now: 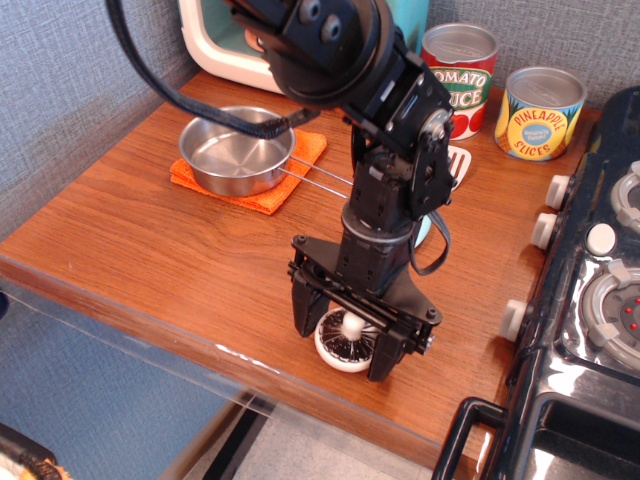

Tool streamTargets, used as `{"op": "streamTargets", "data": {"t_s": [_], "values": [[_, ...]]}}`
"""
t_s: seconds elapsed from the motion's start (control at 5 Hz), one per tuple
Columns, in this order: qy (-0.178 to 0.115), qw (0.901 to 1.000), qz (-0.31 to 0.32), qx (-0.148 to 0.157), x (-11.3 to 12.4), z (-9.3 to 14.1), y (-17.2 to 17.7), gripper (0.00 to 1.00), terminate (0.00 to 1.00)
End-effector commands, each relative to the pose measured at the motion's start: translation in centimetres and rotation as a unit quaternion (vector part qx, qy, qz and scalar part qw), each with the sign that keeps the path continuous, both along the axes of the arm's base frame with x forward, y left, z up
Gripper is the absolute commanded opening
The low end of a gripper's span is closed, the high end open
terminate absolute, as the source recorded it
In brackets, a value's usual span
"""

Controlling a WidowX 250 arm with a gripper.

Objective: Put the mushroom in the pot

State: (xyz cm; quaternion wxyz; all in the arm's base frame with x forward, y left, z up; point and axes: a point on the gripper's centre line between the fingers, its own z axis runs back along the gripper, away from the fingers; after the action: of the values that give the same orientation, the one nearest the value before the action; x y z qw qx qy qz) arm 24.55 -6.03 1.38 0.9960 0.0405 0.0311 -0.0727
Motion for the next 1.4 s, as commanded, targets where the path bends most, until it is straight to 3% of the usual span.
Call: {"op": "streamTargets", "data": {"t_s": [0.0,0.2,0.4,0.6,0.8,1.0,1.2], "values": [[-0.005,1.0,0.006,-0.006,-0.1,0.1,-0.1,1.0,0.0],[-0.013,0.9999,0.003,-0.005,0.0,0.3,-0.1,0.0,0.0],[-0.036,0.9993,-0.014,-0.003,0.6,2.0,-0.1,0.0,0.0],[-0.085,0.9964,0.001,-0.004,2.2,5.5,1.8,0.0,0.0],[-0.124,0.9906,0.056,0.012,4.7,8.7,5.6,0.0,0.0],[-0.128,0.9846,0.115,0.029,7.2,9.5,10.1,0.0,0.0],[-0.118,0.9806,0.153,0.032,8.8,8.8,13.4,0.0,0.0]]}}
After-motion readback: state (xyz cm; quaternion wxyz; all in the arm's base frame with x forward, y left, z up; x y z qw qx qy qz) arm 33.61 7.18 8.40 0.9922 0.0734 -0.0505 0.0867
